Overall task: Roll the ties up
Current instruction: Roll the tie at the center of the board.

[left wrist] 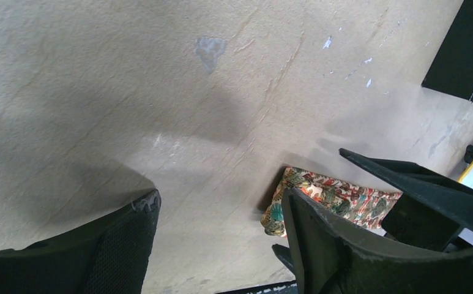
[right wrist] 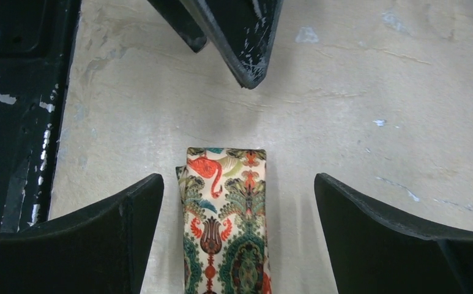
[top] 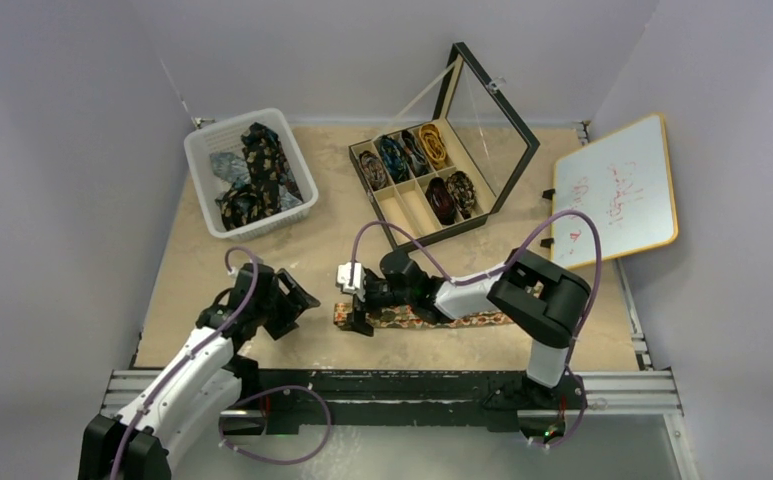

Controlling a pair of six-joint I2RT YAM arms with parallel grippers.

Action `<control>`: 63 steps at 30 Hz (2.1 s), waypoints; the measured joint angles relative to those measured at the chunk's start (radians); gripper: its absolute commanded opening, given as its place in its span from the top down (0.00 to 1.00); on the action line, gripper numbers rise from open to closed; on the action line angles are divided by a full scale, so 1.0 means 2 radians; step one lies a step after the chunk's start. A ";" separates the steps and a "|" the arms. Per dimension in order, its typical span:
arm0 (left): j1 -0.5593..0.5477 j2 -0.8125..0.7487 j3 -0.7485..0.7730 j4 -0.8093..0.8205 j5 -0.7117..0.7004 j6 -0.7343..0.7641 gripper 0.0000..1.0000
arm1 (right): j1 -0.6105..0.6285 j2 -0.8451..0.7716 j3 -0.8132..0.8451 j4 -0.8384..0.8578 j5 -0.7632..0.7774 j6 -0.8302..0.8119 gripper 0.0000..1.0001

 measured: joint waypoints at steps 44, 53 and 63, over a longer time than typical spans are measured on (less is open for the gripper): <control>0.000 0.008 0.000 0.071 0.058 0.072 0.27 | -0.014 -0.249 -0.125 0.014 0.212 0.414 0.18; 0.000 0.049 -0.001 0.135 0.105 0.107 0.27 | -0.019 -0.201 -0.175 -0.021 0.195 0.592 0.51; 0.000 0.054 -0.005 0.167 0.142 0.126 0.28 | -0.036 -0.118 -0.145 0.002 0.159 0.616 0.61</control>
